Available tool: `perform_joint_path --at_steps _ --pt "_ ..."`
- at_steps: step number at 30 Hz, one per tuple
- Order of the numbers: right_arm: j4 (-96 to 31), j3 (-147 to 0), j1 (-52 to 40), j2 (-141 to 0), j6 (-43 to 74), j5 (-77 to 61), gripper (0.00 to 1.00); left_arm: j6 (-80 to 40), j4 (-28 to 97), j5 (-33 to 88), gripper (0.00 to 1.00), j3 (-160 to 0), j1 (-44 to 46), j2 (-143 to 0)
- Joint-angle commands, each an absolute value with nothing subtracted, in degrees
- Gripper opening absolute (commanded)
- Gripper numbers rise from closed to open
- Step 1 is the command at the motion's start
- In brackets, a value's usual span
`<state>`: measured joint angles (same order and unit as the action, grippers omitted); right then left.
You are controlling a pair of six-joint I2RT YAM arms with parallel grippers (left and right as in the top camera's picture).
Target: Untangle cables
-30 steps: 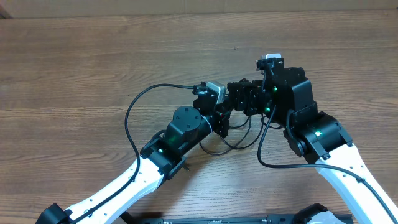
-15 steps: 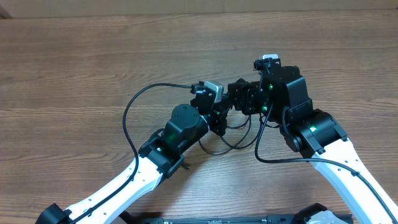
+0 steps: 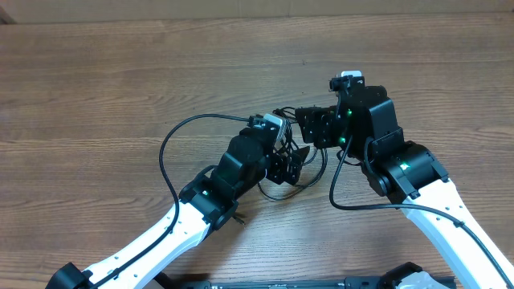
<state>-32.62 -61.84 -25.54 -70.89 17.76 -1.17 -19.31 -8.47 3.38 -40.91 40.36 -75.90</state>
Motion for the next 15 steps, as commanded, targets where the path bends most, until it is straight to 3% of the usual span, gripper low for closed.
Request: perform_joint_path --at_steps 1,8,15 --pt "-32.8 -63.8 -25.3 -71.5 17.6 2.7 0.76 -18.8 -7.4 -1.3 1.00 -41.3 40.0 -76.2" --pt "-32.4 -63.8 -25.3 -75.0 17.6 4.5 0.80 -22.7 -3.7 -9.3 1.00 -41.3 38.3 -76.2" --pt "-28.7 -63.8 -25.3 -79.5 17.6 4.5 0.82 -24.1 -3.2 -4.4 1.00 -41.3 31.7 -76.2"
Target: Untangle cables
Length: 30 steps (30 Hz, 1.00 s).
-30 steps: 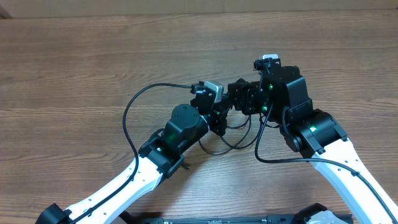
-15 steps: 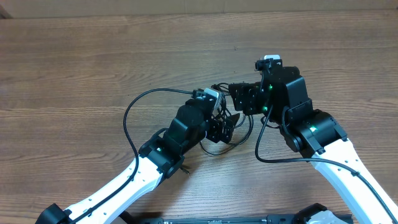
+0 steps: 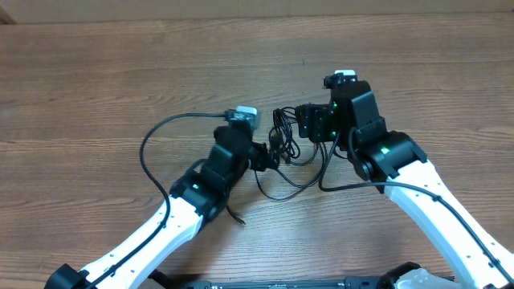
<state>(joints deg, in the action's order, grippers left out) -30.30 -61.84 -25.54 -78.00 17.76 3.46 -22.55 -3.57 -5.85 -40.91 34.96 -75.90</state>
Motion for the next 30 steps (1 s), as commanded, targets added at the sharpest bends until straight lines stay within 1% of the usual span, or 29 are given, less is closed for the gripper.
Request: perform_joint_path --at_steps 1,5,8,11,19,23,30 --pt "-28.1 -63.8 -25.3 -80.1 17.6 4.5 0.83 -24.1 -3.2 -4.4 1.00 -41.3 31.0 -76.2" --pt "-26.1 -63.8 -25.3 -82.8 17.5 4.4 0.83 -24.0 -3.0 -4.4 1.00 -41.3 28.5 -76.2" --pt "-25.1 -63.8 -25.3 -85.1 17.5 4.4 0.79 -24.0 -2.9 -4.4 1.00 -41.3 27.5 -76.2" --pt "-24.7 -63.8 -25.3 -86.8 17.5 4.4 0.77 -24.0 -2.5 -4.9 1.00 -41.3 27.3 -76.2" --pt "-24.5 -63.8 -25.3 -87.6 17.5 1.8 0.77 -24.0 -1.1 -5.1 1.00 -41.3 27.3 -76.2" --pt "-24.5 -63.8 -25.4 -87.8 13.1 -2.7 0.76 -24.0 -0.2 -5.0 1.00 -41.3 27.3 -76.2" --pt "-25.2 -63.8 -25.4 -88.6 8.2 -3.1 0.76 -24.0 0.2 -5.1 1.00 -41.3 27.3 -76.2"
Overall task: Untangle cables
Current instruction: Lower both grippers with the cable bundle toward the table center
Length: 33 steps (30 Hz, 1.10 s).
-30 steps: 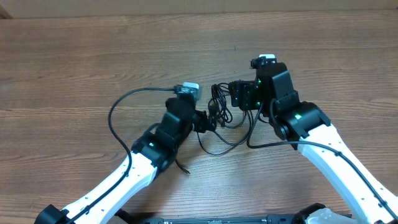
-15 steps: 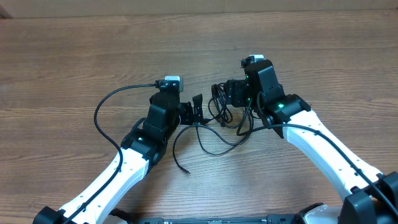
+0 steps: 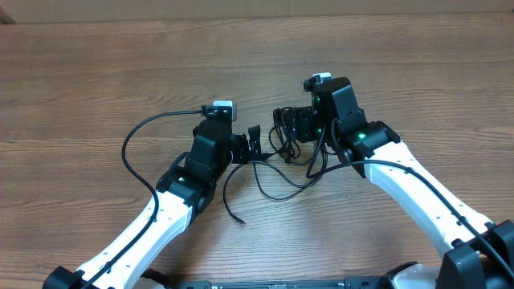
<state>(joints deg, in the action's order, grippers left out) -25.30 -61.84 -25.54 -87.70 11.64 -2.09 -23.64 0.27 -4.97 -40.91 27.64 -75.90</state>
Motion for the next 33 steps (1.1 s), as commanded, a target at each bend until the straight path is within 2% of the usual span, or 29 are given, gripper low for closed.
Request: perform_joint_path --at_steps 1,7,19,25,31,33 --pt "-25.2 -63.8 -25.4 -88.8 8.2 -3.1 0.76 -24.0 0.2 -5.1 1.00 -41.3 27.3 -76.2" --pt "-25.1 -63.7 -25.4 -90.5 5.7 -3.1 0.70 -24.0 0.2 -5.0 1.00 -41.3 27.3 -76.2" --pt "-23.9 -63.7 -25.4 -90.9 5.4 -3.1 0.69 -24.0 0.2 -5.0 1.00 -41.3 27.4 -76.2" --pt "-23.1 -63.7 -25.4 -92.6 5.4 -3.2 0.61 -24.0 0.2 -5.0 1.00 -41.3 27.4 -76.2" --pt "-22.7 -63.7 -25.4 -94.6 5.5 -3.2 0.45 -24.0 0.2 -5.0 1.00 -41.3 27.4 -76.2" --pt "-22.4 -63.7 -25.4 -94.6 5.5 -3.2 0.45 -24.0 0.2 -5.0 1.00 -41.3 27.4 -76.2"
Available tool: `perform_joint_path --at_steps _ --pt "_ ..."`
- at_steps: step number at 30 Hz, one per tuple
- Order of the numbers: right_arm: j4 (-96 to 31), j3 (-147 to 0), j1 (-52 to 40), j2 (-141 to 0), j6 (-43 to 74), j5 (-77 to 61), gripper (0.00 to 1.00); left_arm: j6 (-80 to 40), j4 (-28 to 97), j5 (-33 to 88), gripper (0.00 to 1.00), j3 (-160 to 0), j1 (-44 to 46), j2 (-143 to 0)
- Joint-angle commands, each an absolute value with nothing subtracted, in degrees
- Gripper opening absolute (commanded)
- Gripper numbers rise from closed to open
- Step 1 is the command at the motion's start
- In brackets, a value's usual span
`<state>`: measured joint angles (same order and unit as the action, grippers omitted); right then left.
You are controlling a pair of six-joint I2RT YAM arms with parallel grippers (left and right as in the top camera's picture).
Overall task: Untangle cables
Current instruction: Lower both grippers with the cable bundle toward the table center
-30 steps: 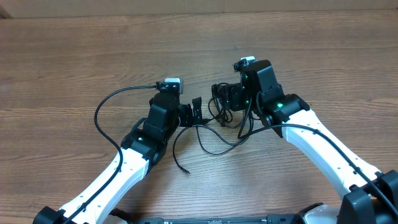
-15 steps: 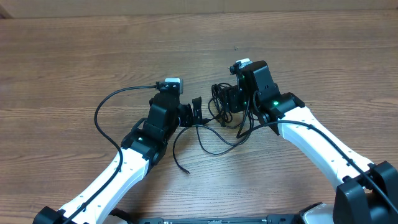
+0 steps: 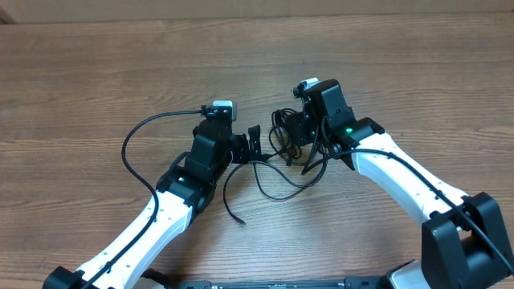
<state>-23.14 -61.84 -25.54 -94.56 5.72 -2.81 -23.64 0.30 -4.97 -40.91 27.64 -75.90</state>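
A tangle of thin black cables (image 3: 283, 138) lies at mid-table between the two arms. My right gripper (image 3: 294, 128) is at the tangle's right side, shut on the bundle of loops. My left gripper (image 3: 252, 148) sits just left of the tangle, shut on one black strand. That strand runs down from the fingers to a loose end (image 3: 242, 221) near the front. A wide loop (image 3: 281, 193) sags from the tangle toward the front between the arms. The fingertips of both grippers are partly hidden by the cables and wrists.
The wooden table (image 3: 96, 72) carries nothing else. Each arm's own black lead curves beside it: the left arm's lead (image 3: 132, 152) bows out to the left, the right arm's lead (image 3: 401, 164) runs along its forearm.
My right gripper has shifted slightly left and turned at the tangle, its arm now lying lower across the table. The left gripper and its strand have not moved.
Both grippers first met over the tangle right of centre. The left gripper was then further left each time, with a strand and its loose end drawn out behind it. The right gripper has also moved left with the bundle, and the tangle has loosened.
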Motion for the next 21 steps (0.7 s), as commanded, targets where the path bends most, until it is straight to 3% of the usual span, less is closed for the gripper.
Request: perform_joint_path --at_steps 1,21 --pt "-22.3 -63.7 -25.4 -94.6 5.5 -3.2 0.45 -24.0 0.2 -5.0 1.00 -41.3 27.4 -76.2" --pt "-20.4 -63.7 -25.4 -94.6 5.4 -8.3 0.49 -24.0 0.2 -5.0 0.99 -41.3 27.4 -76.2"
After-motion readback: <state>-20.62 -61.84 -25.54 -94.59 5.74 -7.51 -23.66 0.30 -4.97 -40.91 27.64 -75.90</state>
